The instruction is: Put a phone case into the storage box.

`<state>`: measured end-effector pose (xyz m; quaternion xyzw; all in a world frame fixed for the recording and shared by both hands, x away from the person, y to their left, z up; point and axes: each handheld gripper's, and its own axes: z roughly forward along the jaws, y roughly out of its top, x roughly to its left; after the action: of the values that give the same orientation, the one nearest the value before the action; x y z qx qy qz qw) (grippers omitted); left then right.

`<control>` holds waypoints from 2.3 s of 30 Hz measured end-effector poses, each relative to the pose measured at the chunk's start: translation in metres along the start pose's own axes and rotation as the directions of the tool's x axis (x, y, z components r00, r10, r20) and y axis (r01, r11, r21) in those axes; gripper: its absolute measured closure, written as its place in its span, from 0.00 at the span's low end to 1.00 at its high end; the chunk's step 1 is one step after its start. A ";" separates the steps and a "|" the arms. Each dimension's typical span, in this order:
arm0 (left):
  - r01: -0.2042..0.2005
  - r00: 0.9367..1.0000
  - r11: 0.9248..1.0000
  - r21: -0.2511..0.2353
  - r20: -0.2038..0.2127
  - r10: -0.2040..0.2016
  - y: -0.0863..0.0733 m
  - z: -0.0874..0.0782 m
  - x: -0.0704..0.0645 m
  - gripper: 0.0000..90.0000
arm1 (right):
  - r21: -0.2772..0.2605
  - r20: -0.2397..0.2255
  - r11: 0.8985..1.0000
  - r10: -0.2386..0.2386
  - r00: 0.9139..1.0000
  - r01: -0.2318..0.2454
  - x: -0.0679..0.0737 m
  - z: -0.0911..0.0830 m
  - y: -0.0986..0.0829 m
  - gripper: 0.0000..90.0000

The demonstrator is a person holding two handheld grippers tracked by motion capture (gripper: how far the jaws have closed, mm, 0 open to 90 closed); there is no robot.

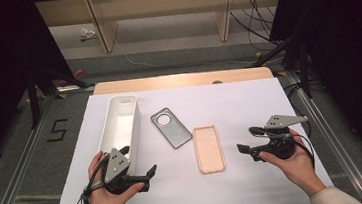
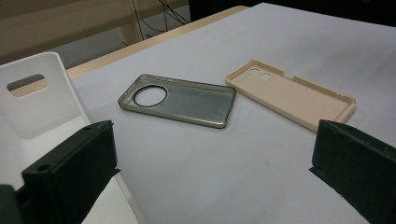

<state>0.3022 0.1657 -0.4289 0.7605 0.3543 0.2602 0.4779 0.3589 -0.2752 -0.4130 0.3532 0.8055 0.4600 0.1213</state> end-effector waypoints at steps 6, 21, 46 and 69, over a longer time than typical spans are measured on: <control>0.003 1.000 1.000 -0.004 0.001 -0.003 0.000 0.000 0.001 0.00 | -0.003 0.008 1.000 -0.011 1.000 0.011 0.001 0.004 0.004 0.37; 0.018 1.000 1.000 0.000 0.005 -0.018 -0.002 0.003 0.003 0.00 | 0.038 -0.048 0.994 -0.099 0.994 0.101 0.018 0.053 0.045 1.00; 0.001 1.000 1.000 -0.031 0.007 -0.001 -0.005 0.004 0.011 0.00 | 0.251 -0.015 0.962 -0.107 0.994 0.107 0.020 0.180 0.069 1.00; -0.016 1.000 0.999 -0.032 0.001 0.016 -0.008 0.009 0.019 0.00 | 0.315 0.023 0.944 -0.117 0.993 0.104 0.017 0.206 0.066 1.00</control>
<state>0.3183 0.1779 -0.4386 0.7556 0.3440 0.2692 0.4881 0.4845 -0.1074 -0.4686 0.3317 0.8841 0.3118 0.1058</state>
